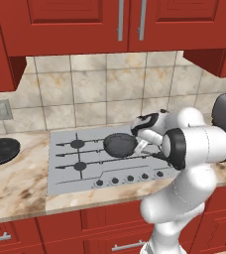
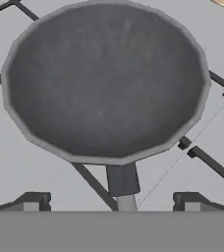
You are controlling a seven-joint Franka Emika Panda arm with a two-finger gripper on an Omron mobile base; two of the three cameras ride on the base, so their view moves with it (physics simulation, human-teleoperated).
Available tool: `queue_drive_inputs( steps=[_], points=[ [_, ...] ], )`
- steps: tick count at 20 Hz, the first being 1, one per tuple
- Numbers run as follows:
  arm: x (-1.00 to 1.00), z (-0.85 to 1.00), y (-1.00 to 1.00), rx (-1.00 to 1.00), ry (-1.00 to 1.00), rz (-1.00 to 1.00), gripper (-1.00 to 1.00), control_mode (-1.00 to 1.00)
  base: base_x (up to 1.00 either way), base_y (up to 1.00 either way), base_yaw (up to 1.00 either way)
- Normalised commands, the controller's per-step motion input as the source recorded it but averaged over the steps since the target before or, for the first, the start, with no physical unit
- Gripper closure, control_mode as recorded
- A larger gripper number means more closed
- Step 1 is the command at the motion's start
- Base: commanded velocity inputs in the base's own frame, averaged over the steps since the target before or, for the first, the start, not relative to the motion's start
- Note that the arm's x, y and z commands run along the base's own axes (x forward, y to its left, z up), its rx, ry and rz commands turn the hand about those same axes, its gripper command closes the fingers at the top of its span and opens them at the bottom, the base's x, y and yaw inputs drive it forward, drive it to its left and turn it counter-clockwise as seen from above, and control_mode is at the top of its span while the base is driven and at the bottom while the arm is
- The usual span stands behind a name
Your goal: Place both pans onto different burners. Then place the onion and the chicken drumstick on different pans.
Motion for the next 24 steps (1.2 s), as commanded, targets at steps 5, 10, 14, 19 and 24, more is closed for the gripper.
queue_drive_inputs(
  steps=[5,10,14,19,24],
  points=[
    [-0.14,0.29,0.0,0.0,-0.13,0.0,-1.0,-1.0,0.0,0.0,0.0],
    [-0.16,0.34,0.0,0.01,-0.12,0.0,-1.0,-1.0,0.0,0.0,0.0],
    [-0.27,0.44,0.02,0.0,-0.06,0.0,-1.0,-1.0,0.0,0.0,0.0],
    [-0.29,0.5,0.07,0.0,-0.06,-0.02,-1.0,-1.0,0.0,0.0,0.0],
    [-0.22,0.48,0.11,0.0,-0.03,-0.04,-1.0,-1.0,0.0,0.0,0.0]
  ],
)
